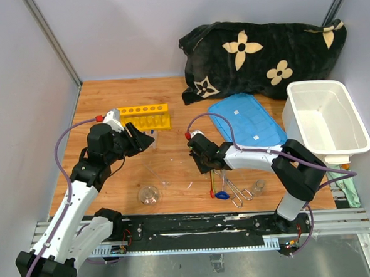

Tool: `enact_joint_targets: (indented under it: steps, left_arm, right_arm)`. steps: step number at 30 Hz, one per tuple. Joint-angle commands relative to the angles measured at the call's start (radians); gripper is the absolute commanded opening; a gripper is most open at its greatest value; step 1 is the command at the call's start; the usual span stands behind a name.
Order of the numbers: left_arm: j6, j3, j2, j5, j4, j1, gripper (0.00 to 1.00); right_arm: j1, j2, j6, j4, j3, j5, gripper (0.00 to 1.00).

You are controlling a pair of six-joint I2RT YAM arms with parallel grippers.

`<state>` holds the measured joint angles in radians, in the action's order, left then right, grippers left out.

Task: Organize the chemistry lab equipment
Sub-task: Pick up the test tube at the center of the board.

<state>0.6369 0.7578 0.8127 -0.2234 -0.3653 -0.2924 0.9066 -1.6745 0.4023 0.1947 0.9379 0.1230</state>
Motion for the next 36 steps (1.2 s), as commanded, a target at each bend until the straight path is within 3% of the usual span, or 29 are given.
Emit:
enact_joint_targets:
  steps: [1,15,20,22,29,36]
  left_arm:
    - [0.009,0.02,0.002,-0.021,0.001,-0.008,0.52]
    - [0.006,0.029,0.03,-0.041,-0.016,-0.008,0.53]
    - [0.007,0.029,0.036,-0.043,-0.017,-0.008,0.53]
    - [0.007,0.028,0.04,-0.045,-0.016,-0.008,0.53]
    - [-0.021,0.044,0.084,-0.072,-0.016,-0.008,0.53]
    - [-0.07,0.081,0.222,-0.157,-0.029,-0.012,0.53]
  right_arm:
    - [-0.015,-0.035,0.007,-0.014,-0.014,-0.031,0.17]
    - [-0.015,-0.129,0.002,-0.042,-0.007,-0.071,0.15]
    - [-0.013,-0.119,-0.004,-0.048,-0.01,-0.076,0.05]
    - [-0.014,-0.092,-0.012,-0.048,-0.016,-0.074,0.01]
    - [0.021,0.058,-0.05,-0.058,-0.049,-0.039,0.01]
    - [0.123,0.269,-0.112,-0.116,-0.098,0.051,0.01]
